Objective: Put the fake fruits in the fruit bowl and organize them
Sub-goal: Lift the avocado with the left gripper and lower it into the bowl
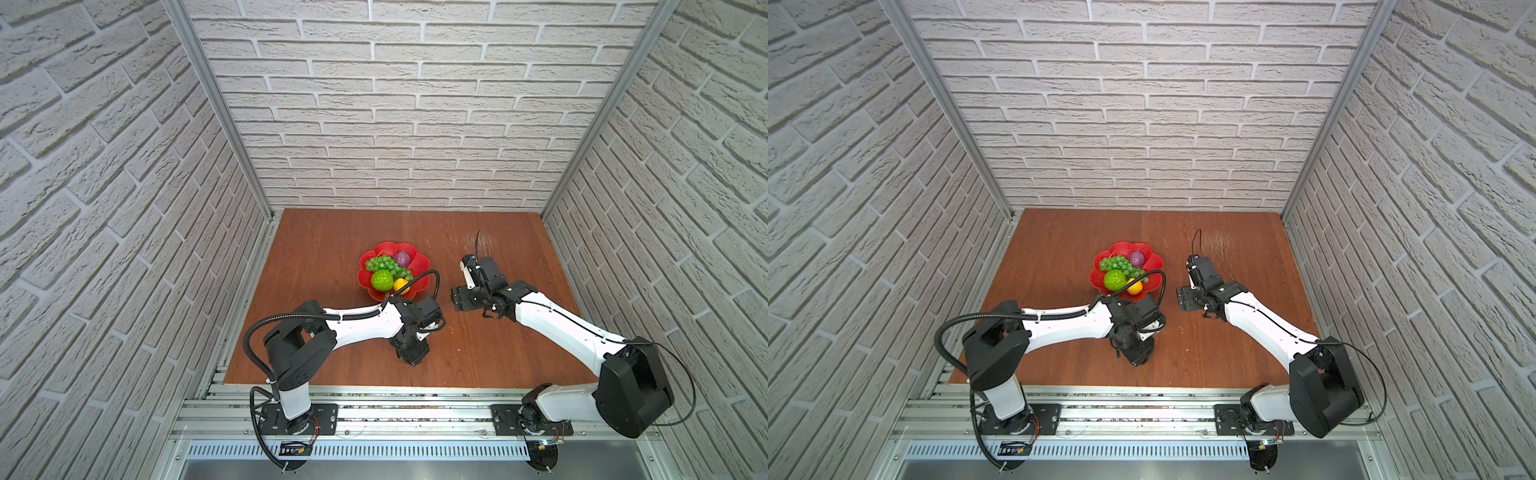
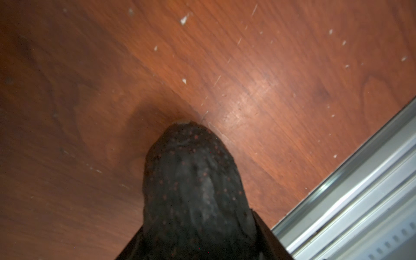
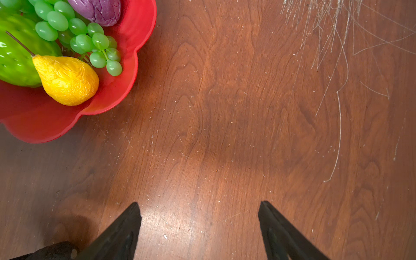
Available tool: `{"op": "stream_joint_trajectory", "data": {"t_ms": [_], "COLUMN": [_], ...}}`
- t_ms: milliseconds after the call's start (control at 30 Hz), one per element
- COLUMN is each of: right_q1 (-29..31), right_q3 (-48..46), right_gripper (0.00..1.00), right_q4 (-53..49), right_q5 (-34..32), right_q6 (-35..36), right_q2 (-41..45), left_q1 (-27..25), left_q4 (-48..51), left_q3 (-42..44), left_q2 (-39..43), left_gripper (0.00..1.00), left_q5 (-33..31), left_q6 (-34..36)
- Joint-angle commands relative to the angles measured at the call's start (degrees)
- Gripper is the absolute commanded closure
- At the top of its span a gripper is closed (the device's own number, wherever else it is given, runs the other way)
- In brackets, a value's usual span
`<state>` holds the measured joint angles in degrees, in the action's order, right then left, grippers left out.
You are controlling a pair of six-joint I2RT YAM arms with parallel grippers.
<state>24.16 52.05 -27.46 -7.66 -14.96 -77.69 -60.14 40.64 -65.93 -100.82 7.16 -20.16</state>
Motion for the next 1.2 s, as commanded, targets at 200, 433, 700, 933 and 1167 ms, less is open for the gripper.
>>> {"op": "stream_joint_trajectory", "data": {"t_ms": [200,433,700,933,1167], "right_q1": [-0.8,-1.0,-0.9,-0.9,-1.0], "right_q3": [0.1,-0.3,1.1,1.2,-0.1], "right_gripper": [0.17,0.17,0.19,0.19,0.19], "right_q4": [0.6,2.2,3.5,4.7,4.6], "right_q5": [-0.8,0.7,3.9,5.6,3.1], "right_q6": [1.1,0.0,-0.9,-1.4,-0.6], "right_q2": [1.6,2.2,1.5,1.7,2.6], "left_q1": [3.7,13.0,21.2,22.0,22.1], "left_q4": [-3.3,-3.2,-0.7,0.1,-1.5], "left_q3": [0.8,-2.7,-19.1,-33.2,-40.2], "left_q2": [10.6,13.2,5.4,-7.9,-18.4], "left_gripper": [0.6,0.62,0.62,0.66,0.65], "left_q5": [7.1,11.7,7.1,1.7,-0.2], "left_q6": [-9.9,-15.7,-18.2,-22.3,-25.5]}}
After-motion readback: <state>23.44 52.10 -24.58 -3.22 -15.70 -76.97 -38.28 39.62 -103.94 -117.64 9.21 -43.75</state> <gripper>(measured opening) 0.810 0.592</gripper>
